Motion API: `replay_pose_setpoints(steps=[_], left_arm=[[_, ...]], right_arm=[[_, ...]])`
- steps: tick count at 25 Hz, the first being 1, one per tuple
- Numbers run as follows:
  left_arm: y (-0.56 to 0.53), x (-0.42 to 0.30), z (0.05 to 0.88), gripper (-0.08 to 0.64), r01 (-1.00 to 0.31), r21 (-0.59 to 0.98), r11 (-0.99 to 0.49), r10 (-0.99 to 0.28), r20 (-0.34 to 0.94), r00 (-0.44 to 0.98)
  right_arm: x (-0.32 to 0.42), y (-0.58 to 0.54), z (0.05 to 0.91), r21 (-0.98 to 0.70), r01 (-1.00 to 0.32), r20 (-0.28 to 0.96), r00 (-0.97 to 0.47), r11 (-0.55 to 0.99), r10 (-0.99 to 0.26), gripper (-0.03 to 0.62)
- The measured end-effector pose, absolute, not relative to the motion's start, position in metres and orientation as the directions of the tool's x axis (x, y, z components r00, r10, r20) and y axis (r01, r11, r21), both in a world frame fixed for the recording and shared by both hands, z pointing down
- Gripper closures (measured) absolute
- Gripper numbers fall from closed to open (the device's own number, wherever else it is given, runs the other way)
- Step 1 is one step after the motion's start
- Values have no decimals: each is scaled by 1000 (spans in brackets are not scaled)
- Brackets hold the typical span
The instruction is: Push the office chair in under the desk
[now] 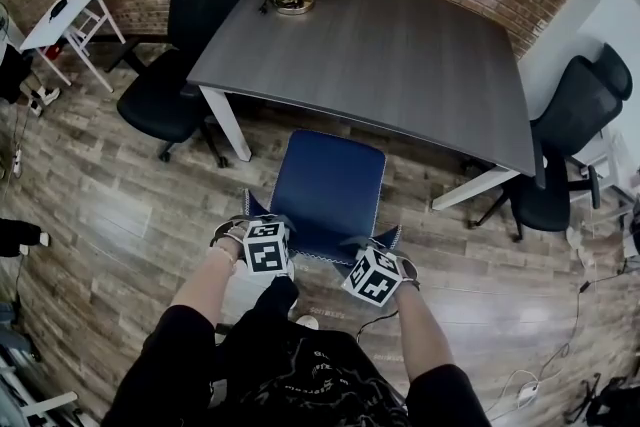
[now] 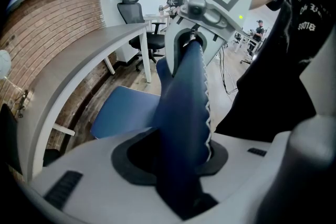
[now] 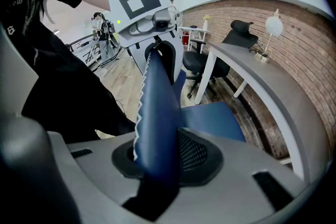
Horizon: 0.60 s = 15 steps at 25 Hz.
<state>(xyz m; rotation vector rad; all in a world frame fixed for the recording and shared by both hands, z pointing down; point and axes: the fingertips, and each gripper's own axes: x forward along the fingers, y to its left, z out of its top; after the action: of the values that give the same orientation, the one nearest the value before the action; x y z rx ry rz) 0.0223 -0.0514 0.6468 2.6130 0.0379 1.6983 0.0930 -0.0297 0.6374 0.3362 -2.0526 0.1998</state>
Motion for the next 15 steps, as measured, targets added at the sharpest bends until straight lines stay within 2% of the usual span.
replay_pose_setpoints(steps=[15], left_arm=[[-65, 25, 649, 414, 6, 29, -1000, 29, 914, 405]], right_arm=[[97, -43, 638, 4, -321, 877, -454, 947, -158, 494]])
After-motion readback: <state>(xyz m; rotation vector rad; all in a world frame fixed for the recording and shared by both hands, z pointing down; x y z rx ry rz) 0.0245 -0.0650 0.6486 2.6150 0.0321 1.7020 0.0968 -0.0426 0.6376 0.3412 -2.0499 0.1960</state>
